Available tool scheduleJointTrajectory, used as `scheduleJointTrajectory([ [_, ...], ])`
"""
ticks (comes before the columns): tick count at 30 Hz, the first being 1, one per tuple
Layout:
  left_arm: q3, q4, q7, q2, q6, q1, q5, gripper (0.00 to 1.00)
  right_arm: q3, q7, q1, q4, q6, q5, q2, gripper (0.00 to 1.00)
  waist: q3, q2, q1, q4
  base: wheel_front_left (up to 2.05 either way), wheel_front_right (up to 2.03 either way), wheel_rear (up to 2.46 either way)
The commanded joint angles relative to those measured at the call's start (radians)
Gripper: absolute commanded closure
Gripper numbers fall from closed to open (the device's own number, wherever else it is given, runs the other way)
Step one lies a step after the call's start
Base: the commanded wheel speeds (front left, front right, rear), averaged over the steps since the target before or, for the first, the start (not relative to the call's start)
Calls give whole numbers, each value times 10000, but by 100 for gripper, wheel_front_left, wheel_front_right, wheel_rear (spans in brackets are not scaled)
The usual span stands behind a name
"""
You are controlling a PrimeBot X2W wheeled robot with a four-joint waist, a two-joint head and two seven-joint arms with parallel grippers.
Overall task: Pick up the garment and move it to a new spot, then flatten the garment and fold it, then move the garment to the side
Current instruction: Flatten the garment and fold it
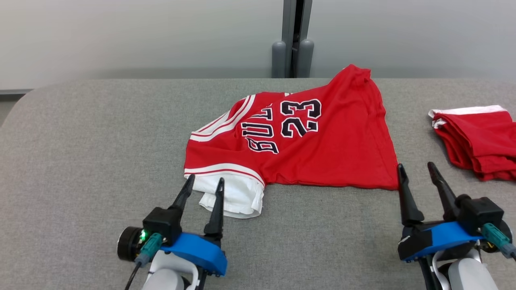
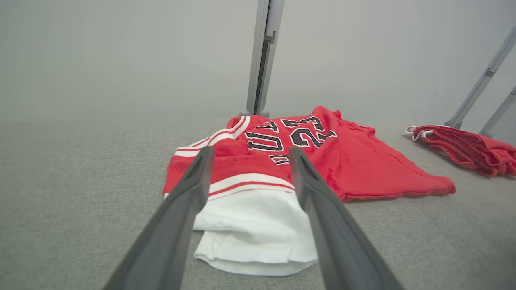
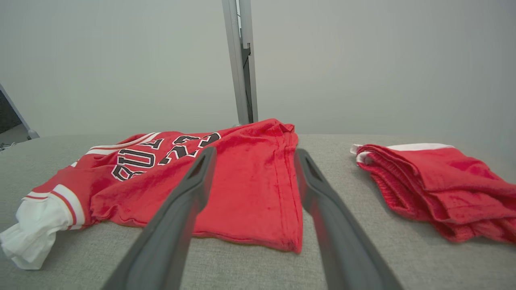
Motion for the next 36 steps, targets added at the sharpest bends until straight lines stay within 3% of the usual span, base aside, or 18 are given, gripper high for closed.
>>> scheduleJointTrajectory([
  [1,115,106,-90,36,56,88,-74,0,-95,-86,172,11,-1,38,-7,0,-51,0,0,-19,0,0,0],
  [14,1159,895,-697,184,216,665,-625,0,84,-451,661,537,-1,175,-6,0,-458,0,0,-219,0,0,0],
  [36,1414,1088,-735,53,88,694,-427,0,581,-535,668,871,-1,160,-5,0,-572,0,0,-263,0,0,0],
])
